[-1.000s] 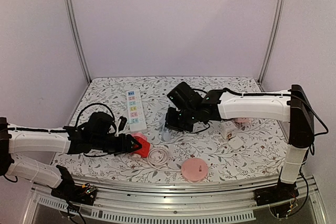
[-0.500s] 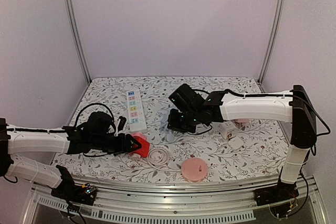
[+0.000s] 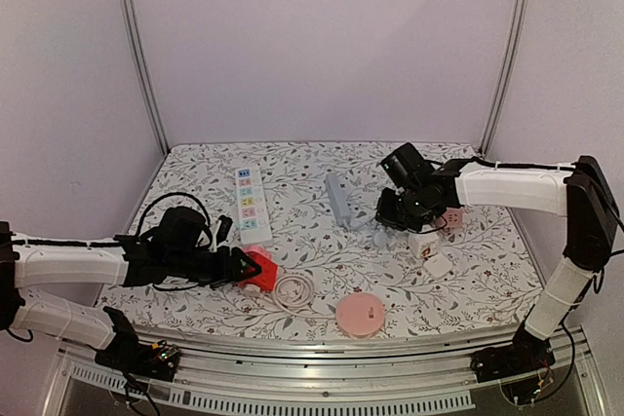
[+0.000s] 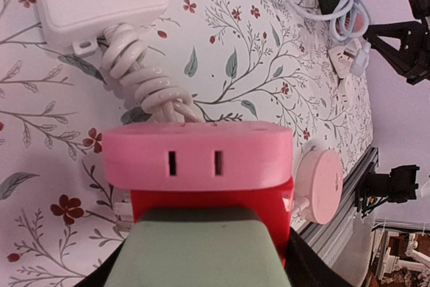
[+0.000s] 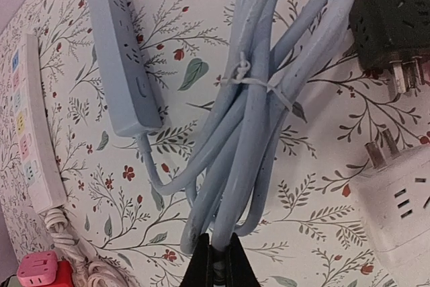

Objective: Pull the plug off the socket
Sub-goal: Place the plug at the center of the board.

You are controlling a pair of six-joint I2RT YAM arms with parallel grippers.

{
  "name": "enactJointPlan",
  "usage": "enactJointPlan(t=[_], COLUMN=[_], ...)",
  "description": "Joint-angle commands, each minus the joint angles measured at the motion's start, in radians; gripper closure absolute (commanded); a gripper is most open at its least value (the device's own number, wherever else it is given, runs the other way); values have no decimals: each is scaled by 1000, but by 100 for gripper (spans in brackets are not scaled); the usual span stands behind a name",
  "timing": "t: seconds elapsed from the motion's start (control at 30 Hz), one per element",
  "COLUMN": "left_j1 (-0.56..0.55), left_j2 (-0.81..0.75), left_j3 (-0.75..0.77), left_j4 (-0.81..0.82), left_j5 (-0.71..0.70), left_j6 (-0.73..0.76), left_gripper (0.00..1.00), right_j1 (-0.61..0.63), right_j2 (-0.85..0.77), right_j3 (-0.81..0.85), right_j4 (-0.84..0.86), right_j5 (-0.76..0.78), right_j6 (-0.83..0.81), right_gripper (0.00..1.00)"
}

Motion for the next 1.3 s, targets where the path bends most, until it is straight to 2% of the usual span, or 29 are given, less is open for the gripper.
enactJointPlan(t=[0.0, 0.17, 0.33, 0.47, 0.6, 0.9, 1.03, 1.2, 1.23, 1.27], left_j1=[21, 21, 21, 21, 21, 21, 29, 57, 67, 69], left_j2=[-13, 6, 7, 13, 19, 10, 9, 47, 79, 93], left_j3=[-4, -1, 1, 5, 8, 24, 105, 302, 380, 413], left_j4=[103, 116, 117, 117, 117, 125, -8, -234, -316, -342], left_j5=[22, 36, 42, 46, 57, 79, 100, 165, 205, 222], left_j6=[3, 5, 6, 10, 17, 51, 183, 430, 544, 582], left_gripper=[72, 72, 72, 72, 72, 72, 72, 73, 73, 73], right_j1=[-64, -132, -145, -146, -145, -145, -146, -145, -144, -141], right_j2=[-54, -38, -13, 4, 15, 2, -36, -98, -132, -142], right_j3=[-42, -67, -65, -61, -56, -33, -23, 6, 17, 18], right_j4=[11, 12, 12, 12, 11, -12, -18, -48, -61, -62], right_j5=[5, -26, -34, -35, -41, -47, -61, -111, -158, -184], right_j6=[-61, -79, -89, -90, -86, -98, -114, -158, -171, -173], right_gripper=[100, 100, 99, 92, 78, 62, 49, 35, 31, 29])
